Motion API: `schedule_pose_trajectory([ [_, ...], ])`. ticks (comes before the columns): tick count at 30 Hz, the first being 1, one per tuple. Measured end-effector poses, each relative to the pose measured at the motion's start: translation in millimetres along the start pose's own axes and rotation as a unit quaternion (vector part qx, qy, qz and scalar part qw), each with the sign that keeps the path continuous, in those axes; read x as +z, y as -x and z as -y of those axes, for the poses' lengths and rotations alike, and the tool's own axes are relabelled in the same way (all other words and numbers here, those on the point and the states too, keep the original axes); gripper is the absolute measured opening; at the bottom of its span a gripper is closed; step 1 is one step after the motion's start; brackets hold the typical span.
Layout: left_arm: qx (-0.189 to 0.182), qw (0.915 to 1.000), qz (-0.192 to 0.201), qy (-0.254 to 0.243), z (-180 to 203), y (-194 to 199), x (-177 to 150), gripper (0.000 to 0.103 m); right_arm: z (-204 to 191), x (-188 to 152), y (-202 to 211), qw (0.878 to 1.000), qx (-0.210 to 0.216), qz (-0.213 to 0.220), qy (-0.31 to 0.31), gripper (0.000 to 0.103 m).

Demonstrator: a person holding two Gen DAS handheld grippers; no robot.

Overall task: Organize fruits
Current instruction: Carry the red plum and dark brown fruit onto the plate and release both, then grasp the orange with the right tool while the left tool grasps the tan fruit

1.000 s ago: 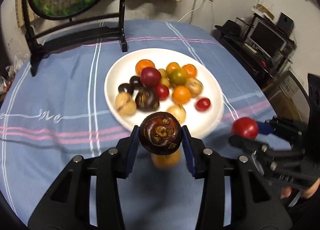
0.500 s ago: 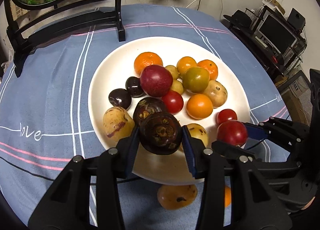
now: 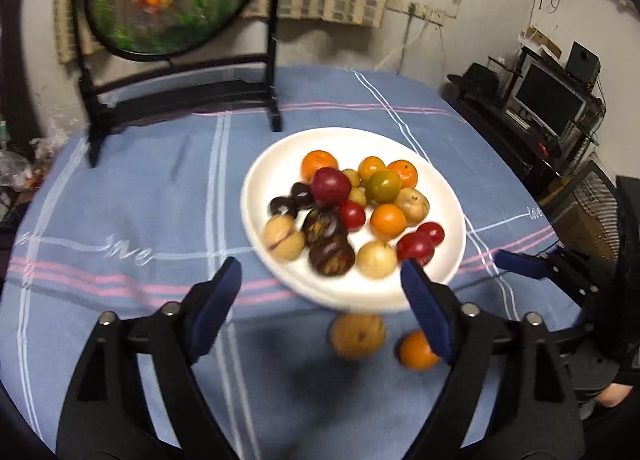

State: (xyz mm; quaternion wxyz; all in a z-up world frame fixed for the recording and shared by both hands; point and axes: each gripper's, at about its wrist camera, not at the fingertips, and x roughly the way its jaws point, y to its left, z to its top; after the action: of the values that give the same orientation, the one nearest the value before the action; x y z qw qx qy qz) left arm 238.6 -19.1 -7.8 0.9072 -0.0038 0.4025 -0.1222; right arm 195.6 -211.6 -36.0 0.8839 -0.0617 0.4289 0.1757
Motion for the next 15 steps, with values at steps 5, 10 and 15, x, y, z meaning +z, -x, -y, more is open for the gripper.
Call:
schedule_pose_trajectory([
  [5, 0.008, 0.9995, -0.003, 0.030, -3.6, 24.0, -45.5, 0.085, -12.5, -37.8, 30.8, 0.999, 0.020, 0.012, -0.045, 0.068],
  [10, 0.015, 0.9997, -0.005, 0.021, 2.9, 41.7, -82.6, 0.085, -23.7, -59.4, 50.8, 0.996, 0.014, 0.025, -0.081, 0.071],
  [15, 0.024, 0.9995, 0.004, 0.020, -1.7, 56.4, -97.1, 0.085, -32.0, -59.3, 53.2, 0.996, 0.002, 0.018, -0.083, 0.071],
])
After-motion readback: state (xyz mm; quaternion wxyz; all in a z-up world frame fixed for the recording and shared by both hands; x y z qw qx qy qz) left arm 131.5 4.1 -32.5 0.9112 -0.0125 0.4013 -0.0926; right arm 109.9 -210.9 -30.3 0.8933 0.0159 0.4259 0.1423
